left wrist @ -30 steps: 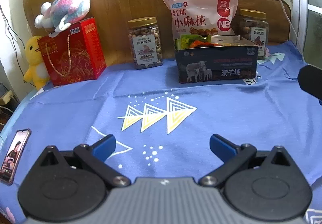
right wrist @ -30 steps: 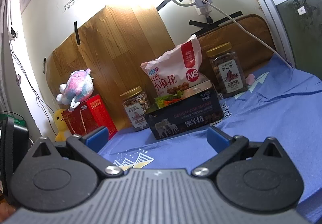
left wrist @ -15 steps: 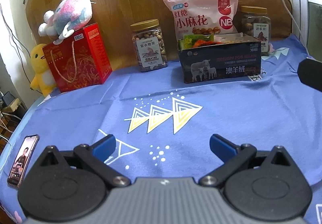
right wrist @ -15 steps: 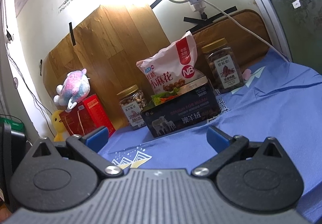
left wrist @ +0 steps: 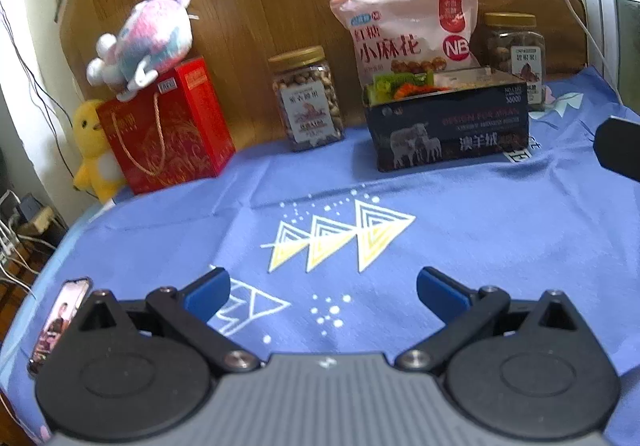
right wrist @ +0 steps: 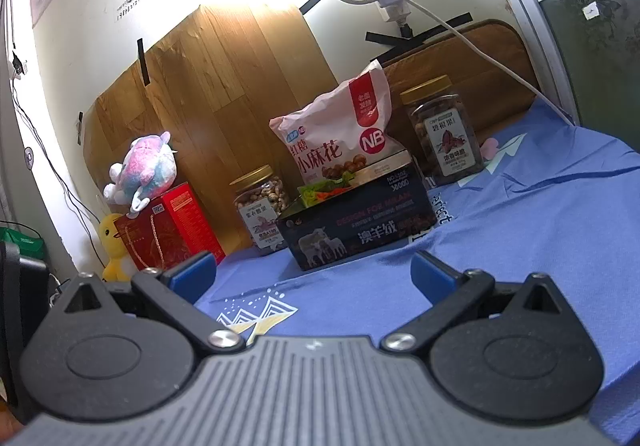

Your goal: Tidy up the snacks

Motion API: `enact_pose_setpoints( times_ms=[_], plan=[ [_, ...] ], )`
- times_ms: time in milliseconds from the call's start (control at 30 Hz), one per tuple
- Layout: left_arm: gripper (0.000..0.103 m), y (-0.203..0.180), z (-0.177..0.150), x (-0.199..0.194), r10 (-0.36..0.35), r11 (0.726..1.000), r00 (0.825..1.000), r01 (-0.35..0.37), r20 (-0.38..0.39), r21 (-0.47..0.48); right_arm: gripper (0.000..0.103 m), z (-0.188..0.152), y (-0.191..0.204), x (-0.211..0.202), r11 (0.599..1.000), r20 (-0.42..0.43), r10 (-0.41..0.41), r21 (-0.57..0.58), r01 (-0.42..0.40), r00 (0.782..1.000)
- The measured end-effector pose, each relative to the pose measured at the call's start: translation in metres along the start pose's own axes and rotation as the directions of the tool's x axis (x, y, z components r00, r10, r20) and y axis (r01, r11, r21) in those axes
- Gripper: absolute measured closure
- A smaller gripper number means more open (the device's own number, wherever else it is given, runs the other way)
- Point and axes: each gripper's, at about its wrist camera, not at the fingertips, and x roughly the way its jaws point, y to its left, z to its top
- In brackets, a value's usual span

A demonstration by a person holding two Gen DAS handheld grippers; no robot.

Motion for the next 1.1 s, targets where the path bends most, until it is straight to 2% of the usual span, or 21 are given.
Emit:
enact_pose_setpoints(
  times_ms=[267,633,800,1100],
  plan=[
    [0.0,0.001,0.001,-0.008,0.027,1.0,0.998,-0.027,0.062,0.004,0.0,0.0,0.0,-0.001,1.0,0.011,-0.006,0.0,0.006,1.0],
    [0.0,0.011,0.001,-0.016,-0.003,0.997,0.991,0.012,0.131,-0.07,0.0,0.004,0.0,-0.009,0.999,0.066,-0.023,-0.024,0.024,0.998],
    [0.0,0.015,-0.001,-0.018,-0.063,0.992,0.991,0.075,0.118,-0.1,0.0,0.004,0.003,-0.013,0.998,0.096,-0.023,-0.055,0.029,0.995],
    [0.0,0.012,-0.002,-0.022,-0.073,0.994,0.99,0.082,0.121,-0.068,0.0,0.005,0.003,-0.013,0.998,0.098,-0.021,-0.059,0.027,0.995]
  ],
)
